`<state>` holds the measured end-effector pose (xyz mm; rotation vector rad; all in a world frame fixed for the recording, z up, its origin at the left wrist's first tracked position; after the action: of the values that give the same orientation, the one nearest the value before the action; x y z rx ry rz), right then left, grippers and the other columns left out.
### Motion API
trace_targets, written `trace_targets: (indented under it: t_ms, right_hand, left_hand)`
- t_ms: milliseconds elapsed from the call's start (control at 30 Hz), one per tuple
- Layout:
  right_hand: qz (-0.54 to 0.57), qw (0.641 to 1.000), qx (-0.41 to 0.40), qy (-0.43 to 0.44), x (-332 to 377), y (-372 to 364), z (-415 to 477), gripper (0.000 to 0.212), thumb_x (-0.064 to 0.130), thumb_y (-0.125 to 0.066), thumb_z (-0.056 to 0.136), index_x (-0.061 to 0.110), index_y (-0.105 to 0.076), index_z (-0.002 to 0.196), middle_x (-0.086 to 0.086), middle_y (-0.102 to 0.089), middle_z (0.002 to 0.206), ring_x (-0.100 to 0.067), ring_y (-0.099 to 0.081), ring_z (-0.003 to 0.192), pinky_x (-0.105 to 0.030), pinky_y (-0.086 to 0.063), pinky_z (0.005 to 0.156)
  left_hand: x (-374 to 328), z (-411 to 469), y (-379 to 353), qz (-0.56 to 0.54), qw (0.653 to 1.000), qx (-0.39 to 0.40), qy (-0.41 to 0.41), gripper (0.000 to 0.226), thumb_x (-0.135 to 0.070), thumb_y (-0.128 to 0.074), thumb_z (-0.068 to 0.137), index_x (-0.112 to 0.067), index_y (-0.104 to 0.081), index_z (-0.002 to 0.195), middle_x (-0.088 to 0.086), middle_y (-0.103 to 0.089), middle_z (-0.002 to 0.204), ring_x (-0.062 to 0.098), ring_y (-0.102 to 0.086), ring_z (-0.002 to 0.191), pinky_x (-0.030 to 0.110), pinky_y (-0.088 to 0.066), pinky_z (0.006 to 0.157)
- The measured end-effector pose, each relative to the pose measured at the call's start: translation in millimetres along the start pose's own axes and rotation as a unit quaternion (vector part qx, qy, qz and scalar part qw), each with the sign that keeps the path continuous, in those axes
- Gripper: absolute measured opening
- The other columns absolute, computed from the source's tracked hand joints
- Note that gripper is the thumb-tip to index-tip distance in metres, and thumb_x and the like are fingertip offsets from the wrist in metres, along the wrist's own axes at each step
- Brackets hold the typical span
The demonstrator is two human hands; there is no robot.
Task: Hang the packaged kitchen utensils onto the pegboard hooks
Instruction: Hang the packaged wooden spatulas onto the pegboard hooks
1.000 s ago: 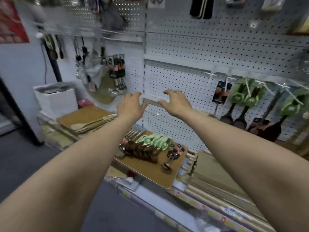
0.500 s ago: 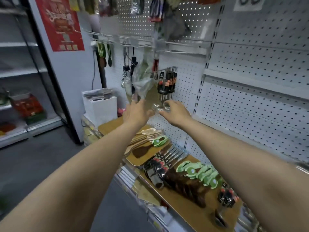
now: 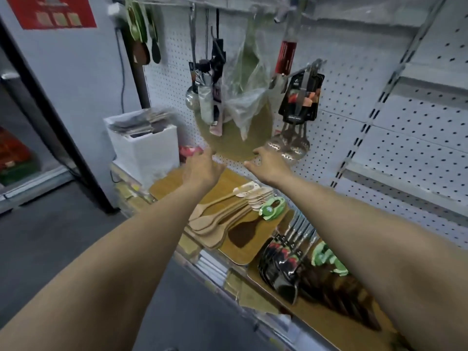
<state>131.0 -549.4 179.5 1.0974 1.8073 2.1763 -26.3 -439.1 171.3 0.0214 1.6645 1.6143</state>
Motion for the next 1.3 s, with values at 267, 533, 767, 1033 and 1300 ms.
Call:
trace_targets:
  t_ms: [267,533,767,1033,1300]
  right_hand:
    - [0.056,0.982,0.039,-0.176,-24.6,-100.1,40.8,0.054,0.050,-0.057,0.098,0.013,-0.056,0.137,-0.009,-0.059,0.137,-0.030,-0.056,0.123,-0.032,-0.042,0.090]
    - [0.117,0.944,0.068,-0.301,-76.7,-196.8,62.4,0.051,0.049,-0.052,0.100,0.005,-0.066,0.120,-0.013,-0.067,0.124,-0.029,-0.061,0.114,-0.035,-0.045,0.090]
    - [0.168,0.900,0.084,-0.394,-117.7,-276.5,99.8,0.045,0.050,-0.058,0.096,0.009,-0.063,0.079,-0.001,-0.057,0.069,-0.023,-0.058,0.077,-0.030,-0.040,0.064]
    - [0.187,0.861,0.064,-0.469,-144.5,-324.3,126.2,0.058,0.058,-0.074,0.081,0.012,-0.065,0.116,-0.006,-0.071,0.113,-0.026,-0.066,0.107,-0.029,-0.043,0.076]
    - [0.172,0.829,0.048,-0.531,-153.0,-333.6,125.7,0.069,0.042,-0.077,0.078,0.011,-0.040,0.128,-0.002,-0.059,0.108,-0.028,-0.064,0.106,-0.034,-0.048,0.071]
  left_hand:
    - [98.8,96.5,-89.9,-0.016,0.985,0.174,-0.003,0.055,-0.047,-0.064,0.091,-0.020,-0.053,0.137,0.016,-0.060,0.129,0.035,-0.058,0.115,0.044,-0.051,0.093]
    - [149.9,127.9,-197.0,-0.052,0.962,0.268,0.000,0.051,-0.045,-0.060,0.094,-0.015,-0.054,0.135,0.018,-0.060,0.125,0.034,-0.058,0.111,0.036,-0.045,0.083]
    - [185.7,157.2,-274.0,-0.075,0.952,0.295,0.032,0.053,-0.050,-0.064,0.089,-0.015,-0.061,0.128,0.019,-0.063,0.123,0.034,-0.059,0.115,0.044,-0.050,0.094]
    - [205.6,179.8,-343.9,-0.034,0.960,0.274,0.050,0.039,-0.046,-0.071,0.085,-0.021,-0.068,0.115,0.010,-0.066,0.115,0.032,-0.057,0.111,0.046,-0.048,0.097]
    - [215.6,184.0,-350.6,-0.015,0.948,0.309,0.076,0.025,-0.026,-0.074,0.085,-0.021,-0.064,0.107,0.008,-0.065,0.111,0.030,-0.060,0.105,0.041,-0.050,0.090]
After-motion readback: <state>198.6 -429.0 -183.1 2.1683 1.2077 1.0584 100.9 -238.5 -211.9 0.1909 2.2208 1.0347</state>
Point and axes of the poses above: each hand's wrist, its own z-axis towards the middle knuckle, its own y-axis out of the back of the hand, x = y × z, the point moved 8 cm from there along z, towards the middle knuckle
